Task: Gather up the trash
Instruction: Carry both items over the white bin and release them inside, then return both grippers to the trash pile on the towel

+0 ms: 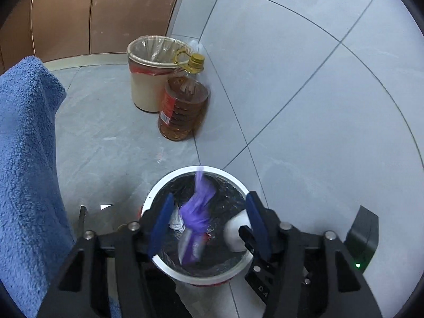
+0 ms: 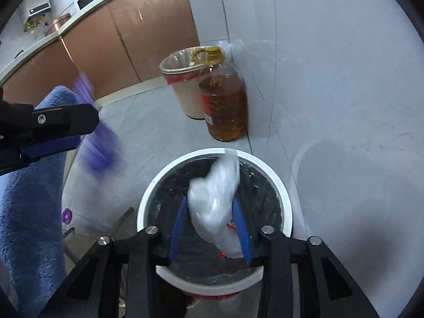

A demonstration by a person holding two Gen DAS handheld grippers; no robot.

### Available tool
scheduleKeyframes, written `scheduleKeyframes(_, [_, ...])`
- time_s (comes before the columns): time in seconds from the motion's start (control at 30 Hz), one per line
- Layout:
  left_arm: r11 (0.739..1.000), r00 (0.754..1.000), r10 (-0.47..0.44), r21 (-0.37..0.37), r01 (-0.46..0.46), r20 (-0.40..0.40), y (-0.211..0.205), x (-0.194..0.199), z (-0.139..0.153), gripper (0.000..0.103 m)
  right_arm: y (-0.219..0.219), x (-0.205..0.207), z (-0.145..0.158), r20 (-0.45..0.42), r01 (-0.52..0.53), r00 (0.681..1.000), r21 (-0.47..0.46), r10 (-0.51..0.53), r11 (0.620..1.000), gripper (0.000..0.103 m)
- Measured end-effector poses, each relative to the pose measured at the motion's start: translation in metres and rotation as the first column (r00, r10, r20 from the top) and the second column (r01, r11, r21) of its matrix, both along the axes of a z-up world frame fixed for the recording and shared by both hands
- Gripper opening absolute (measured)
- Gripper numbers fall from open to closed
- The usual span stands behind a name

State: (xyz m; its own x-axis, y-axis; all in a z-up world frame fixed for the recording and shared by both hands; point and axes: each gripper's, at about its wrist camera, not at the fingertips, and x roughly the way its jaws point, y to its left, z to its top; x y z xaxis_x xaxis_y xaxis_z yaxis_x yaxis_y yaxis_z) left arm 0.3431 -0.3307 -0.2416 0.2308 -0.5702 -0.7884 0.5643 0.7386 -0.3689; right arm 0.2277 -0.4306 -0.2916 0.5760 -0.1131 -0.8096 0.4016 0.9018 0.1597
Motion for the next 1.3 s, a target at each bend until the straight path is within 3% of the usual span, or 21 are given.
scheduleKeyframes(0.17, [1.0,1.0,0.001,-0.02,0.0,0.01,0.002,-0.002,0.005,0.055,-0.003,0.0,-0.002,-0.005,0.011,1.0,-0.011,-0.011,1.0,0.044])
scheduleKeyframes(0.37, [0.998,0.998,0.033,-0.058,-0.03,0.06,0.027,-0.015,0.034,0.055,0.002,-0.006,0.016,0.029,0.037,0.999,0.001,-0.037,0.999,0.047])
scheduleKeyframes(0.7, [0.988,0.984,0.088,-0.142,-0.066,0.153,0.092,-0.05,0.092,0.055,0.04,-0.03,0.091,0.158,0.007,0.987,-0.055,0.002,0.998,0.048])
scheduleKeyframes(1.03, [0.971,0.958,0.173,-0.204,-0.127,0.229,0.2,-0.091,0.138,0.055,0.112,-0.059,0.185,0.306,-0.099,0.942,-0.145,0.14,0.984,0.05])
scheduleKeyframes(1.3, [0.945,0.914,0.3,-0.217,-0.246,0.271,0.31,-0.11,0.148,0.056,0.174,-0.064,0.226,0.359,-0.218,0.892,-0.194,0.276,0.957,0.052])
